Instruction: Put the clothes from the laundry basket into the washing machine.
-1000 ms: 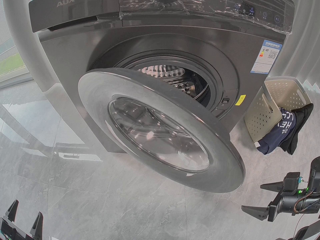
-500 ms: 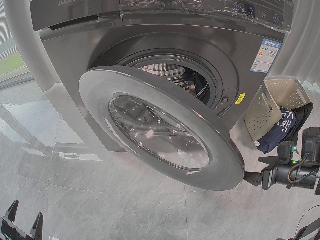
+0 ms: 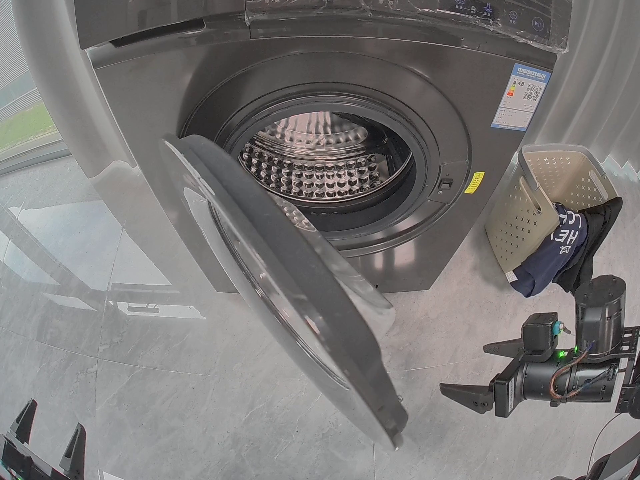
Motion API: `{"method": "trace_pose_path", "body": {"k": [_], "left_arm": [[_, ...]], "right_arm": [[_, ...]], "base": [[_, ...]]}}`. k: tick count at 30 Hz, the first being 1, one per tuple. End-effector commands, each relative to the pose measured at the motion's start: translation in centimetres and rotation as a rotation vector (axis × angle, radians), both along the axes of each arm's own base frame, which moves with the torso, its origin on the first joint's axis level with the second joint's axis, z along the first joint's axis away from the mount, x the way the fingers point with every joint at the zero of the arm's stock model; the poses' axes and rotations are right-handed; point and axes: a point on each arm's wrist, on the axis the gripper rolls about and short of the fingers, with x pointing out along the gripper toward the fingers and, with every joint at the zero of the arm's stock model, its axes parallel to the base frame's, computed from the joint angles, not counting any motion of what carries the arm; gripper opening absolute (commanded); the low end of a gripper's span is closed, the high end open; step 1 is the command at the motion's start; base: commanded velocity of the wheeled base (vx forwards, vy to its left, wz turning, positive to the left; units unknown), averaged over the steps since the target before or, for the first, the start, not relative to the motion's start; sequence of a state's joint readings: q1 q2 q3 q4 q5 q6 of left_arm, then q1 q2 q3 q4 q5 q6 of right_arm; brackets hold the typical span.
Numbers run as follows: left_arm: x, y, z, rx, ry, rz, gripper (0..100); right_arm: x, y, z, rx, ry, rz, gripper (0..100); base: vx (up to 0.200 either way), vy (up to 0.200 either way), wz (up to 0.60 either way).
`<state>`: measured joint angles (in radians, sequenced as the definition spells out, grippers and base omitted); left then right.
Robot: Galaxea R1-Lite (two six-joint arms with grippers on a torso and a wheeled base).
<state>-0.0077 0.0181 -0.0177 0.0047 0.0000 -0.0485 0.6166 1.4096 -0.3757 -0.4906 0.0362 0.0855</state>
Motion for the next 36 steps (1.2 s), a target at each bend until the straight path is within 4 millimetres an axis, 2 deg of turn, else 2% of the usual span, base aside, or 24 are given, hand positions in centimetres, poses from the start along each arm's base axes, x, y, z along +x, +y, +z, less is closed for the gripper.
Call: {"method": "trace_pose_path", "body": {"k": [1,4,6,12,18,22,29,32,36], "left_arm": [[0.0,0.0,-0.5,0.001,-0.002,0.000,100],[0.0,0.0,-0.5,0.001,-0.002,0.000,100],[0.0,0.0,-0.5,0.001,-0.002,0.000,100],[0.0,0.0,-0.5,-0.001,-0.001,0.000,100],[0.0,0.0,-0.5,-0.001,-0.002,0.000,100],[0.0,0.0,-0.5,-0.001,-0.001,0.000,100],[0.0,0.0,-0.5,-0.001,-0.002,0.000,100],[0.0,0.0,-0.5,-0.001,-0.002,0.000,100],[0.0,0.0,-0.5,0.001,-0.002,0.000,100]], "right_arm": [[1.1,0.3,1.0,0.031,-0.036,-0.046,100],[3.9,1.1,1.2,0.049,-0.019,-0.141,100],[4.7,1.5,1.3,0.052,-0.019,-0.156,100],[8.8,3.9,0.8,0.039,-0.026,-0.194,100],[10.8,5.5,-0.1,0.030,-0.043,-0.174,100],[10.8,6.1,-0.6,0.024,-0.030,-0.159,100],[8.3,8.3,-0.9,0.027,-0.006,-0.059,100],[7.3,8.7,-0.4,0.037,-0.014,-0.029,100],[7.4,8.7,-0.4,0.038,-0.017,-0.030,100]], "base": [[0.000,0.000,0.00],[0.000,0.000,0.00],[0.000,0.000,0.00],[0.000,0.000,0.00],[0.000,0.000,0.00],[0.000,0.000,0.00],[0.000,0.000,0.00],[0.000,0.000,0.00],[0.000,0.000,0.00]]}}
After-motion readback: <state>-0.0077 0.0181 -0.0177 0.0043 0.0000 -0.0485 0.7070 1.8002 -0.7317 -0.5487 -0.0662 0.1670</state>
